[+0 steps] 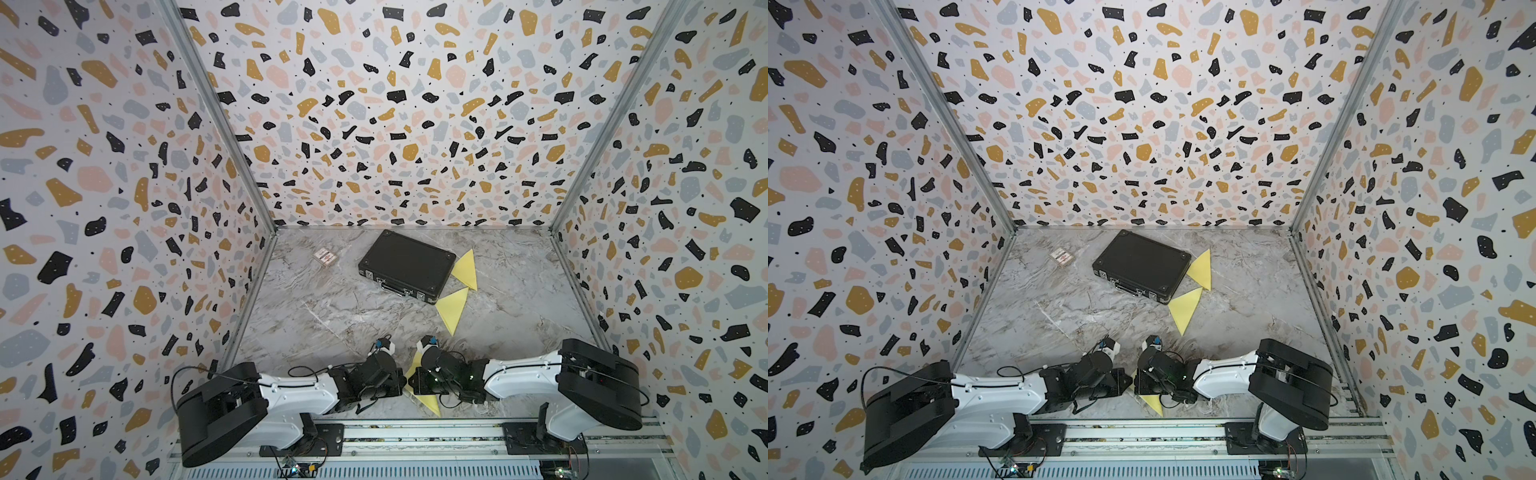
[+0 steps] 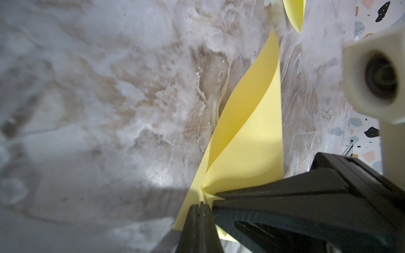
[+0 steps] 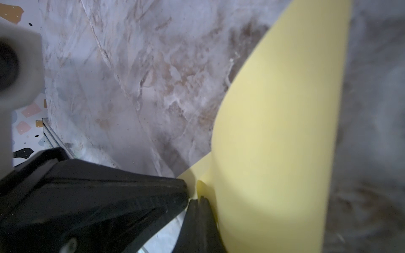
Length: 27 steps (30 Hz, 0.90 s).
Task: Fold the square paper diagonally
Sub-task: Fold the paper at the center of the board.
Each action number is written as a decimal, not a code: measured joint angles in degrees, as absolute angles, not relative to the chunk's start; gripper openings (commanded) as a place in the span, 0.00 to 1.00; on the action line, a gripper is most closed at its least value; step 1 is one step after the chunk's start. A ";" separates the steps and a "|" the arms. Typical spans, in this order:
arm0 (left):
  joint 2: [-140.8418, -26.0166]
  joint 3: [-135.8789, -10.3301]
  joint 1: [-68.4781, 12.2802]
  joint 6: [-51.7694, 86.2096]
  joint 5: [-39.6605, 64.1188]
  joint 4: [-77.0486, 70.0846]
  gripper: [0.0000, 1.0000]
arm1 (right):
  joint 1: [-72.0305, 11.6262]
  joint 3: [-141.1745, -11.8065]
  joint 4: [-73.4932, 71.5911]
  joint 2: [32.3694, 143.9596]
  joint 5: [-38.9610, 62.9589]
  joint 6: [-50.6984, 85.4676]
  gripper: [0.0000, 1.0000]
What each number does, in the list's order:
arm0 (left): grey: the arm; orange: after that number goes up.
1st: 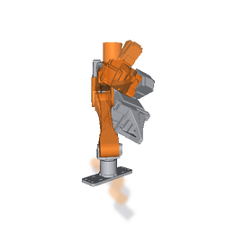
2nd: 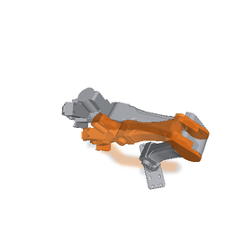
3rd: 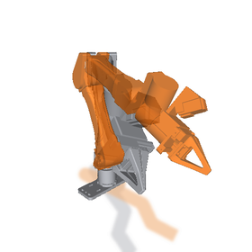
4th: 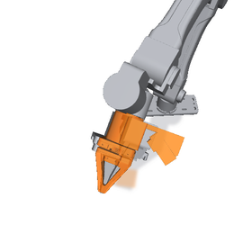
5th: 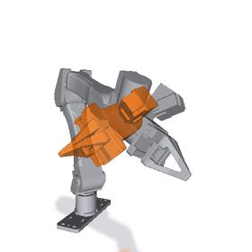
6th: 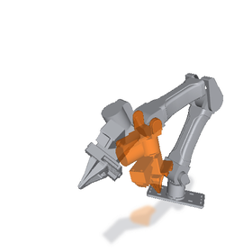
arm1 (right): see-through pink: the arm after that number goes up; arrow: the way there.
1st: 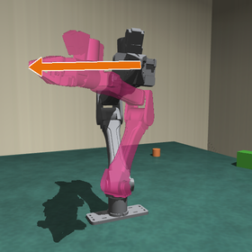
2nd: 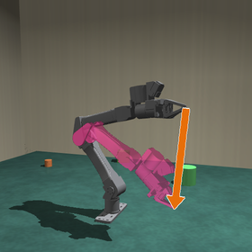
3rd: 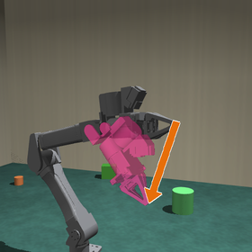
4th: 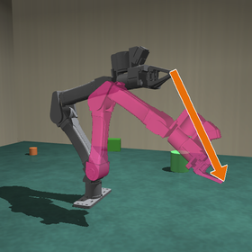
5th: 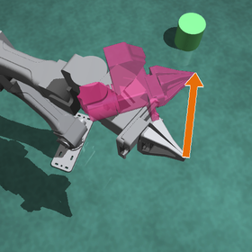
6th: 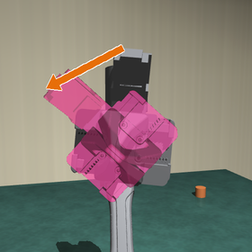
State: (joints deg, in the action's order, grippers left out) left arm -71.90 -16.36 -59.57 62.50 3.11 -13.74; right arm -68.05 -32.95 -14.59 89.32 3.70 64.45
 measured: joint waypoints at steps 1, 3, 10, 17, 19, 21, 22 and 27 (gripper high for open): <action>-71.85 -16.36 -59.59 62.54 3.09 -13.72 0.00 | -68.05 -32.95 -14.59 89.32 3.73 64.60 0.11; -71.70 -16.36 -59.64 62.61 2.90 -13.54 0.00 | -68.05 -32.84 -14.70 89.32 3.86 64.90 0.18; -70.32 -16.10 -59.66 62.72 2.26 -11.75 0.00 | -68.16 -32.12 -17.63 89.06 4.60 65.45 0.37; -66.59 -15.90 -59.68 63.11 0.73 -6.44 0.00 | -68.16 -31.29 -19.38 88.88 4.60 65.52 0.38; -64.51 -15.49 -59.68 63.64 0.03 -4.14 0.00 | -68.16 -31.07 -19.77 88.86 4.58 65.54 0.34; -62.28 -14.98 -59.68 63.96 -0.54 -2.04 0.00 | -68.16 -30.87 -19.77 88.86 4.49 65.54 0.22; -61.10 -14.72 -59.68 64.18 -0.60 -1.08 0.00 | -68.16 -30.68 -19.62 88.86 4.47 65.56 0.16; -56.77 -14.46 -59.68 64.97 -0.49 0.16 0.00 | -68.16 -30.09 -19.11 88.86 4.25 66.15 0.00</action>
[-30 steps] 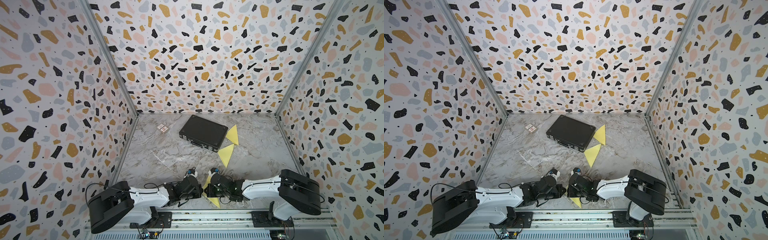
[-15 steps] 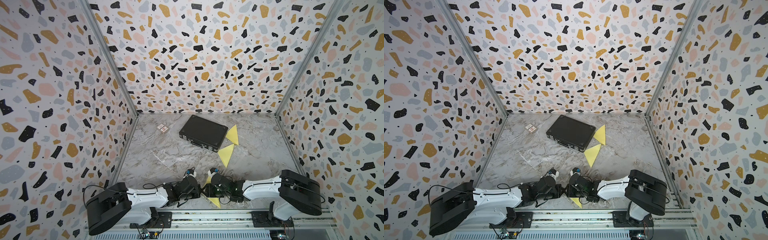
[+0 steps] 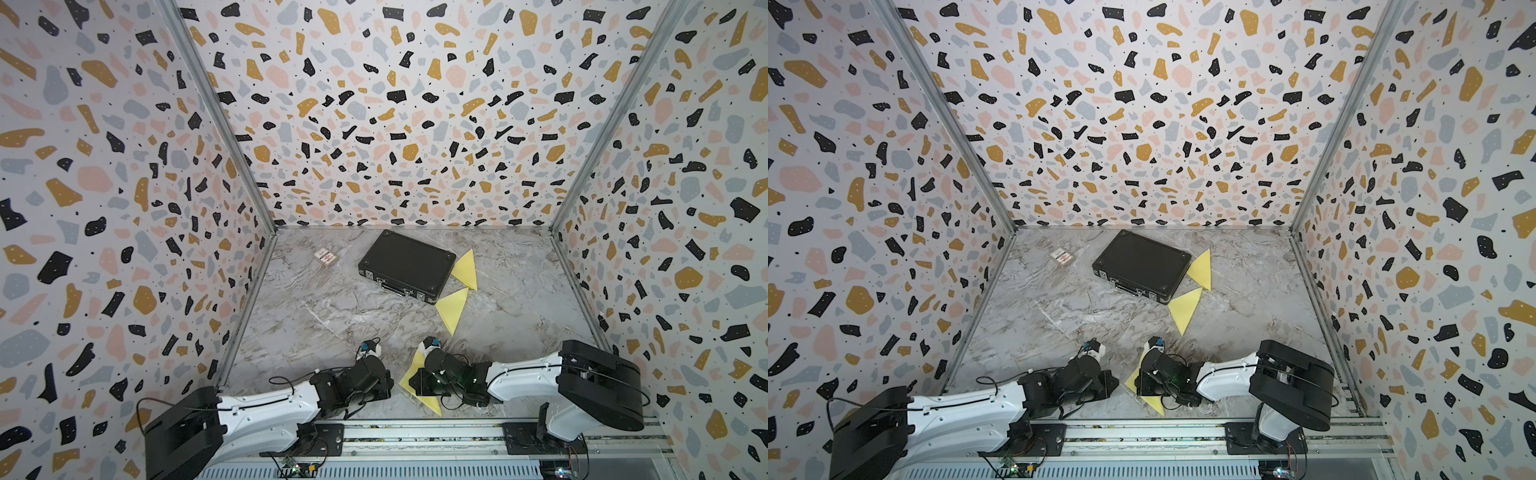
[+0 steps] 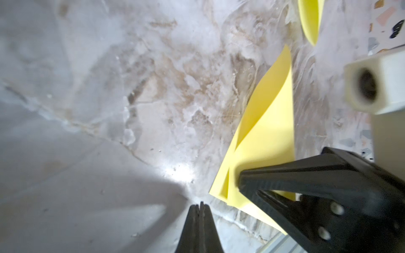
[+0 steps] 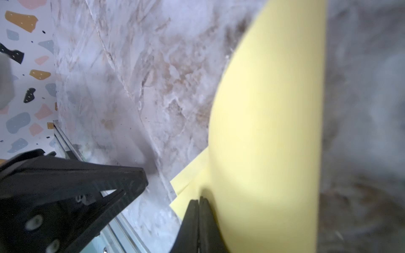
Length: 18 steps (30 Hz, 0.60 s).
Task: Fold the square paper diagonally
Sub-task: Fold the paper at the center of the board.
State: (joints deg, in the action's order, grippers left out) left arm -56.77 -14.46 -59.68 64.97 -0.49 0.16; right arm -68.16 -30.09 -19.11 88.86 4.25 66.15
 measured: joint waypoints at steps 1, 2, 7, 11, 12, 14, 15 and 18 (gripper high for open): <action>-56.58 -14.46 -59.68 65.04 -0.34 -0.16 0.00 | -68.16 -30.06 -19.11 88.88 4.25 66.22 0.00; -56.71 -14.52 -59.68 65.12 -0.16 -0.58 0.00 | -68.16 -30.06 -19.11 88.88 4.25 66.26 0.00; -61.17 -15.29 -59.68 65.17 1.08 -3.99 0.00 | -68.16 -30.06 -19.11 88.95 4.25 66.46 0.00; -65.58 -15.92 -59.68 65.10 1.65 -6.83 0.00 | -68.16 -30.06 -19.09 88.95 4.08 66.63 0.00; -66.37 -15.97 -59.68 65.08 1.78 -7.49 0.00 | -68.16 -30.06 -19.07 88.95 4.03 66.63 0.00; -67.92 -16.23 -59.68 64.99 2.28 -8.54 0.00 | -68.16 -30.06 -19.07 88.95 3.88 66.65 0.00; -68.42 -16.38 -59.68 64.93 2.46 -8.88 0.00 | -68.16 -30.06 -19.07 88.95 3.86 66.65 0.00; -69.54 -17.06 -59.68 64.73 2.68 -10.24 0.00 | -68.16 -30.11 -19.05 88.97 3.86 66.70 0.00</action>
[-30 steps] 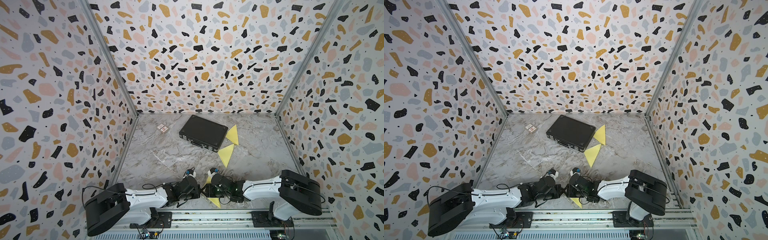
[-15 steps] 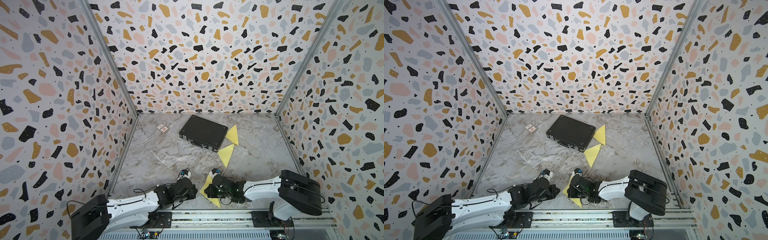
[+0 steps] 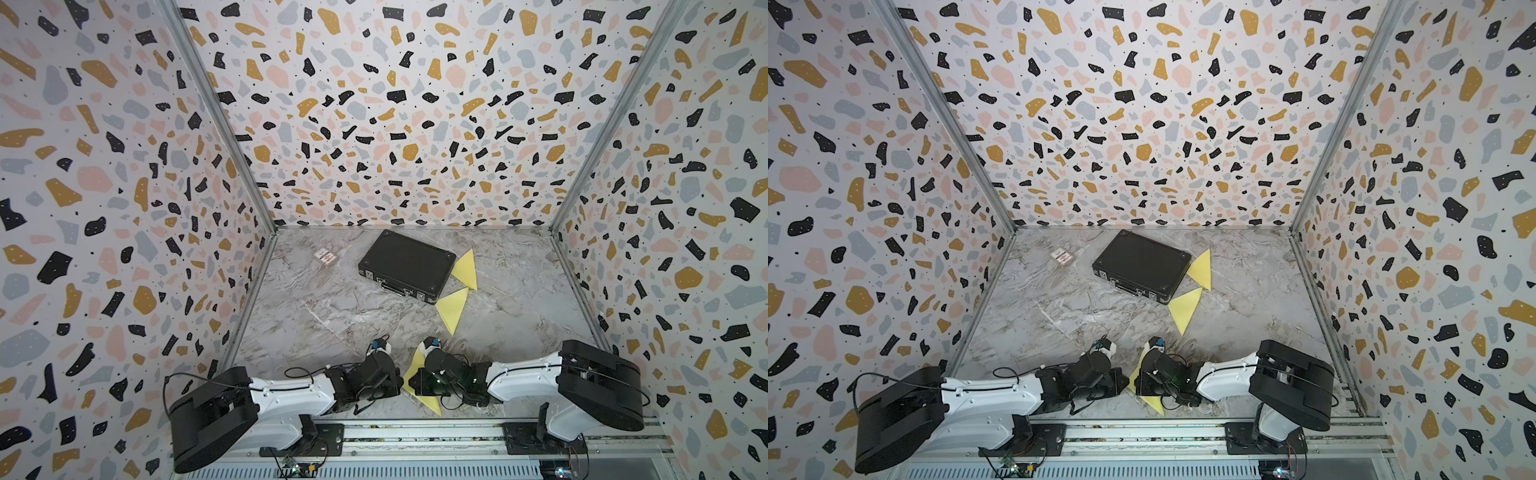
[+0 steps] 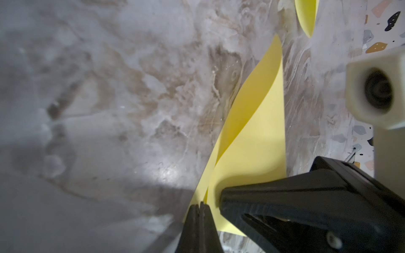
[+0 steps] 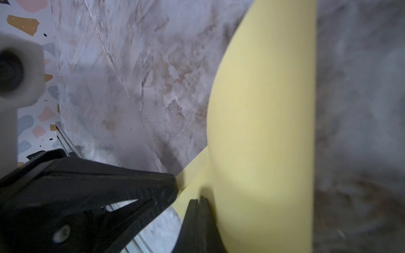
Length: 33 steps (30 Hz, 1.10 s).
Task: Fold the square paper diagonally
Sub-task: Fold the paper at the center of the board.
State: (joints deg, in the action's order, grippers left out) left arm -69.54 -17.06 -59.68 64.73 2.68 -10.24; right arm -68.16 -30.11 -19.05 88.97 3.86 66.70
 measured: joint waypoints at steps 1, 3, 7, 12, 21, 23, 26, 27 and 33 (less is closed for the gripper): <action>-69.73 -17.30 -59.68 64.66 2.72 -10.66 0.00 | -68.16 -30.11 -19.05 88.97 3.86 66.74 0.00; -70.04 -17.80 -59.68 64.51 2.74 -11.27 0.00 | -68.16 -30.11 -19.03 88.97 3.81 66.85 0.00; -70.32 -18.11 -59.70 64.34 3.31 -12.64 0.00 | -68.16 -30.15 -18.87 88.97 3.75 66.89 0.00; -69.17 -18.09 -59.70 64.36 4.01 -13.08 0.00 | -68.16 -30.17 -18.85 88.97 3.68 66.94 0.00; -67.77 -16.88 -59.75 64.49 3.75 -11.99 0.00 | -68.16 -30.17 -18.83 88.97 3.66 67.09 0.00; -67.59 -16.47 -59.75 64.51 3.46 -11.53 0.00 | -68.16 -30.17 -18.83 88.97 3.64 67.09 0.00; -67.37 -16.43 -59.75 64.45 2.76 -10.96 0.00 | -68.16 -30.22 -18.74 88.95 3.62 67.09 0.00; -67.42 -16.43 -59.75 64.38 2.52 -10.83 0.00 | -68.16 -30.28 -18.63 88.95 3.62 67.09 0.00; -70.22 -16.43 -59.75 64.36 1.91 -11.05 0.00 | -68.16 -31.03 -16.99 88.82 3.42 67.00 0.00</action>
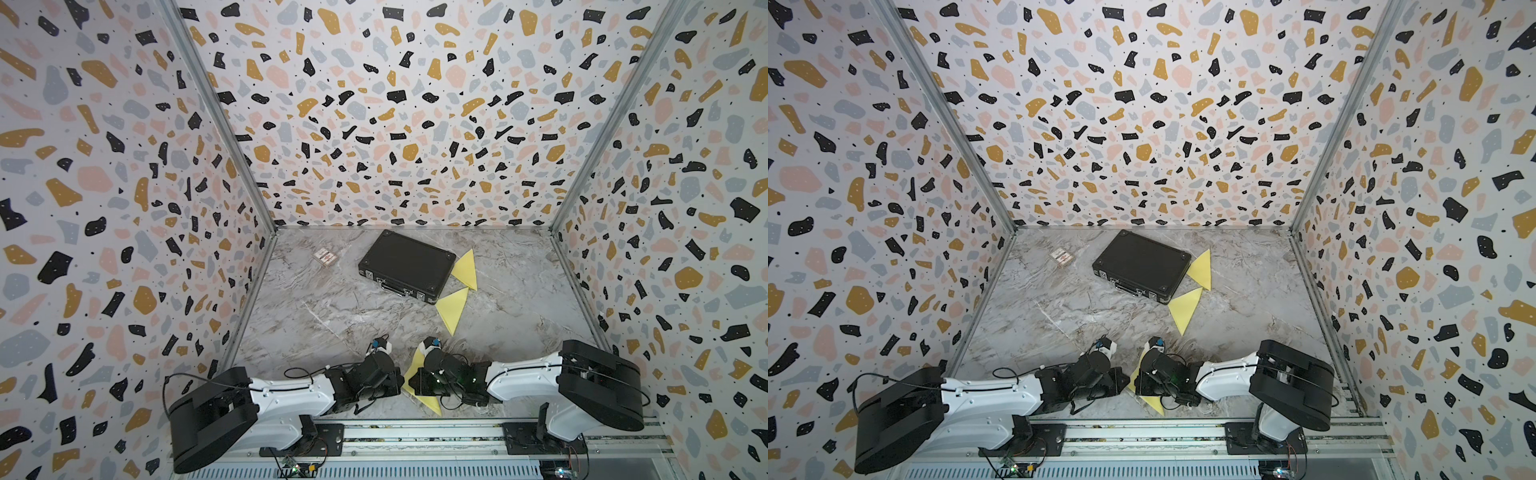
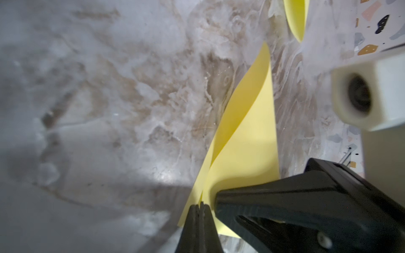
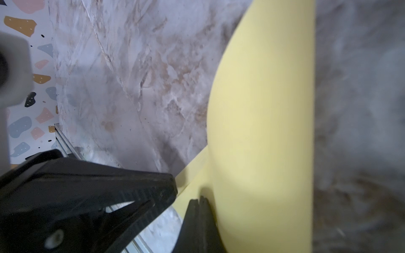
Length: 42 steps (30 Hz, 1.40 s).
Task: Fold the square paper diagonally
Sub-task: Fold the paper at the center of the board.
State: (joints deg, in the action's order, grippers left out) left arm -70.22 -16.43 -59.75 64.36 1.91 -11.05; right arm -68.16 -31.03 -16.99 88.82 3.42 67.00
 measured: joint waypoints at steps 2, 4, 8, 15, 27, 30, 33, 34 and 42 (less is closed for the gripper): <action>-71.02 -16.43 -59.75 64.34 1.80 -12.32 0.00 | -68.16 -31.42 -15.66 88.55 3.27 66.78 0.00; -71.64 -16.47 -59.75 64.34 1.65 -13.26 0.00 | -68.16 -31.90 -13.93 88.14 2.98 66.37 0.02; -72.49 -16.64 -59.77 64.34 1.28 -14.24 0.00 | -68.16 -32.71 -9.37 86.67 1.83 65.25 0.10; -72.66 -16.64 -59.79 64.38 1.13 -14.52 0.00 | -68.16 -34.50 0.56 80.82 -1.67 61.82 0.31; -72.77 -16.64 -59.81 64.38 1.13 -14.68 0.00 | -68.12 -34.74 16.53 66.57 -9.13 57.93 0.67; -72.77 -16.64 -59.81 64.36 1.15 -14.68 0.00 | -66.96 -33.54 19.86 62.92 -10.13 58.33 0.66; -72.77 -16.64 -59.81 64.36 1.15 -14.68 0.00 | -63.46 -31.66 21.82 60.20 -9.80 59.09 0.67; -72.77 -16.64 -59.81 64.36 1.15 -14.68 0.00 | -62.15 -30.92 22.28 59.64 -9.45 59.27 0.67; -72.77 -16.64 -59.81 64.36 1.15 -14.70 0.00 | -57.82 -28.21 24.03 62.50 -4.60 61.34 0.67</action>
